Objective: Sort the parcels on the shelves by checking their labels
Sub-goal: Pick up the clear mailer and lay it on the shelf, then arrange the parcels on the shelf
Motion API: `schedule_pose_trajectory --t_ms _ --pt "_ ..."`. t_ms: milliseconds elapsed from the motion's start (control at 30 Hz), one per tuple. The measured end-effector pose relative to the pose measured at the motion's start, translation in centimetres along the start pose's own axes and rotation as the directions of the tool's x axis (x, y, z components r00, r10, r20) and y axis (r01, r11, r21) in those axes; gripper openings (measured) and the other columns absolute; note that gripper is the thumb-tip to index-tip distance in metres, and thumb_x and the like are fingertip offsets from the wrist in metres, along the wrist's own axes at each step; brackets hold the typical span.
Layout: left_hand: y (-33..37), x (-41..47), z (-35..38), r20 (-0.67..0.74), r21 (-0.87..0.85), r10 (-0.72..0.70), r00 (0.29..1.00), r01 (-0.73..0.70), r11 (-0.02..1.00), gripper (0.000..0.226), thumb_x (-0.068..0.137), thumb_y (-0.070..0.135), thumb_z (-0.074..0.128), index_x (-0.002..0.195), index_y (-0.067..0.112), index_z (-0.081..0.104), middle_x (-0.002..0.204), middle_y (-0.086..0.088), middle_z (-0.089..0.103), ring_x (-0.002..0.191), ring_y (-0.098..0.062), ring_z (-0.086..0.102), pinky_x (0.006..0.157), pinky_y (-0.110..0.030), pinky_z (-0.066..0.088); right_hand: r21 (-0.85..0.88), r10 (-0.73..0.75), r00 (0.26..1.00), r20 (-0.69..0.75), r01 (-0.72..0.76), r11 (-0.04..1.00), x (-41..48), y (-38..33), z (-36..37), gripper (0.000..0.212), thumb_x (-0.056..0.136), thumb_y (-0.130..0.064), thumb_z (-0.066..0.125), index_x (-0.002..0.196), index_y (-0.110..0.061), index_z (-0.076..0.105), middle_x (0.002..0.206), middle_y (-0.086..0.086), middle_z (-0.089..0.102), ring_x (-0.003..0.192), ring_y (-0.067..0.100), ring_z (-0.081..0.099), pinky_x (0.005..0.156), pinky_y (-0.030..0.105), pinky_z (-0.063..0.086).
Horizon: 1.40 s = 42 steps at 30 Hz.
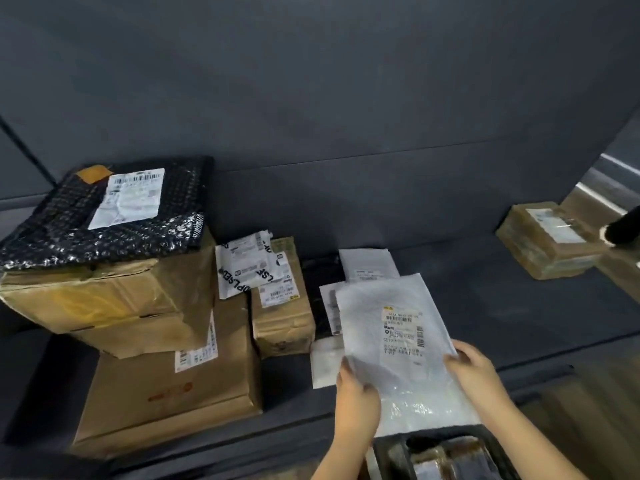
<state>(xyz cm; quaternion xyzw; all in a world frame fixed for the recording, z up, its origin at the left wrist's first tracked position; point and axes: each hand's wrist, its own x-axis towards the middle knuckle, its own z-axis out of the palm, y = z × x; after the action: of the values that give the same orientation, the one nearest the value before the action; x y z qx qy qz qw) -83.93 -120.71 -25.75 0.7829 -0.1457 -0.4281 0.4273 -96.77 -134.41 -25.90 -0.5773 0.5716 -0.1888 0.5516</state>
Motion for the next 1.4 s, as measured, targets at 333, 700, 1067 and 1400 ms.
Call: schedule_pose_trajectory --t_ms 333,700,1067,1400 --pt "4.8 6.9 -2.0 -0.081 0.163 -0.029 0.996 0.041 0.986 0.071 0.092 0.007 0.042 0.151 0.01 0.002 0.153 -0.023 0.006 0.143 -0.037 0.007 0.115 -0.036 0.015 -0.142 -0.036 0.996 0.087 0.048 0.989 8.1 -4.8 6.5 0.039 0.093 -0.01 0.051 0.132 -0.015 0.05 0.125 0.004 0.059 0.112 0.022 0.058 0.092 0.035 0.048" --pt "4.3 13.7 2.2 -0.136 0.619 0.221 0.966 -0.092 0.78 0.088 0.046 0.035 0.054 0.124 -0.004 0.042 0.117 -0.034 0.059 0.113 -0.04 0.046 0.081 -0.055 0.052 -0.272 -0.055 0.983 0.174 0.102 0.957 11.7 -6.1 10.5 0.036 0.092 -0.004 0.047 0.123 -0.021 0.058 0.111 -0.009 0.062 0.088 0.009 0.059 0.065 0.007 0.043" --pt "13.1 17.3 9.4 0.256 0.689 0.306 0.917 -0.395 0.608 0.077 0.095 0.037 0.041 0.151 0.015 -0.007 0.157 -0.006 -0.02 0.146 -0.025 -0.016 0.118 -0.042 -0.005 -0.187 0.028 0.98 -0.195 -0.065 0.98 13.8 -4.8 -3.2 0.037 0.093 -0.006 0.05 0.13 -0.009 0.054 0.126 -0.002 0.057 0.116 0.017 0.056 0.084 0.014 0.037" --pt "26.2 24.4 23.2 0.693 0.454 0.534 0.485 -0.868 0.2 0.069 0.097 0.042 0.039 0.153 0.02 0.004 0.161 0.001 -0.003 0.148 -0.017 -0.006 0.12 -0.037 0.003 -0.237 0.069 0.835 -0.546 -0.233 0.943 22.2 -5.3 -20.2 0.072 0.085 -0.046 0.064 0.146 -0.026 0.032 0.156 0.006 0.021 0.141 0.028 0.026 0.108 0.04 0.031"
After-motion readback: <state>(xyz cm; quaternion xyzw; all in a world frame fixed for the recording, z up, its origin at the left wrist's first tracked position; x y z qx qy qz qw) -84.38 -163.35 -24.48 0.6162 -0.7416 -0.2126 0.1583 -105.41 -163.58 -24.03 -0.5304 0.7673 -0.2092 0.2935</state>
